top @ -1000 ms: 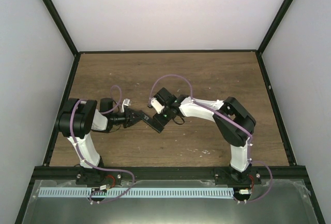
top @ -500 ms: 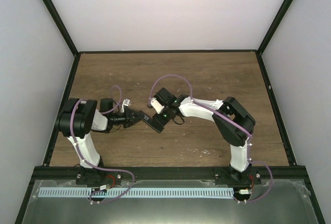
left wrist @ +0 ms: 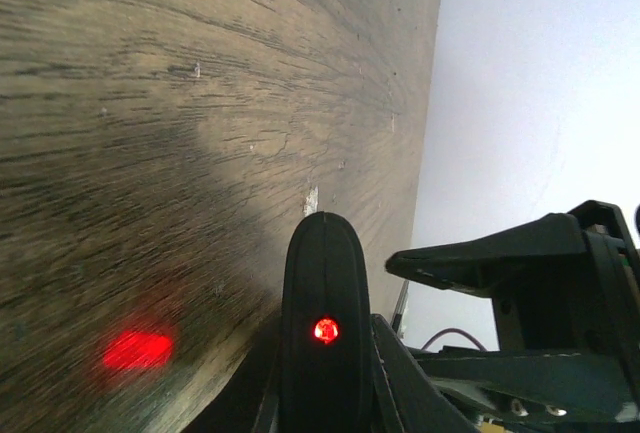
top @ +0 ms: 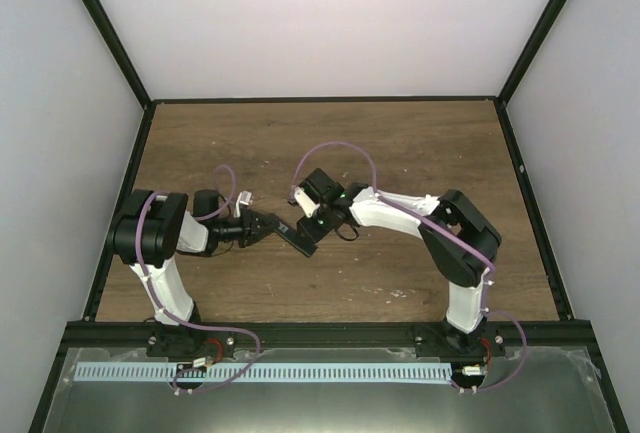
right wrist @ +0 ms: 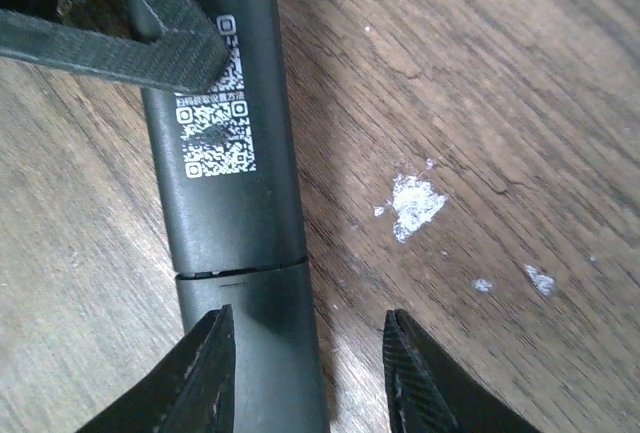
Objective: Load the batteries into the remote control
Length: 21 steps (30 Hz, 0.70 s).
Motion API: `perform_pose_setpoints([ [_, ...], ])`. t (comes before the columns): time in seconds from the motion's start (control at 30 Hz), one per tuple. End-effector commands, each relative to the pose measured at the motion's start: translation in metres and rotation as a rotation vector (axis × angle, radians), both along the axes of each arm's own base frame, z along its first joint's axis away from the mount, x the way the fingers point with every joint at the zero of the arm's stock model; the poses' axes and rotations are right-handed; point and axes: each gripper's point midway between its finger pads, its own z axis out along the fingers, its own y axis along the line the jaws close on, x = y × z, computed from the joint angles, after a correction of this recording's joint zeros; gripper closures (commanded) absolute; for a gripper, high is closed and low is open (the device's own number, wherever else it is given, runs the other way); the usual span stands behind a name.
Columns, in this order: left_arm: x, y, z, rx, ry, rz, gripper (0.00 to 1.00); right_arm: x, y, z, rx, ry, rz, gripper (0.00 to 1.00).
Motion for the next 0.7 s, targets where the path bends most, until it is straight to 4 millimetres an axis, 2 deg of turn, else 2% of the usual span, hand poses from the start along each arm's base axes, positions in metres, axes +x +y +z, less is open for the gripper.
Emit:
perform_pose_setpoints([
  [0.0,0.001,0.000,-0.004,0.019,-0.029,-0.006,1.00,-0.001,-0.008,0.018,0.009,-0.019,-0.042,0.66],
  [0.2,0.001,0.000,-0.004,0.020,-0.027,-0.005,1.00,-0.015,-0.018,0.003,-0.020,0.034,-0.036,0.69],
  [0.3,0.002,0.000,-0.004,0.020,-0.028,-0.004,1.00,-0.021,-0.021,-0.003,-0.026,0.061,-0.027,0.74],
  [0.47,0.002,0.000,-0.003,0.020,-0.031,-0.005,1.00,-0.029,-0.019,-0.012,-0.020,0.099,-0.003,0.80],
  [0.67,0.002,0.000,-0.003,0.020,-0.033,-0.005,1.00,-0.033,-0.016,-0.022,-0.018,0.128,0.014,0.81],
])
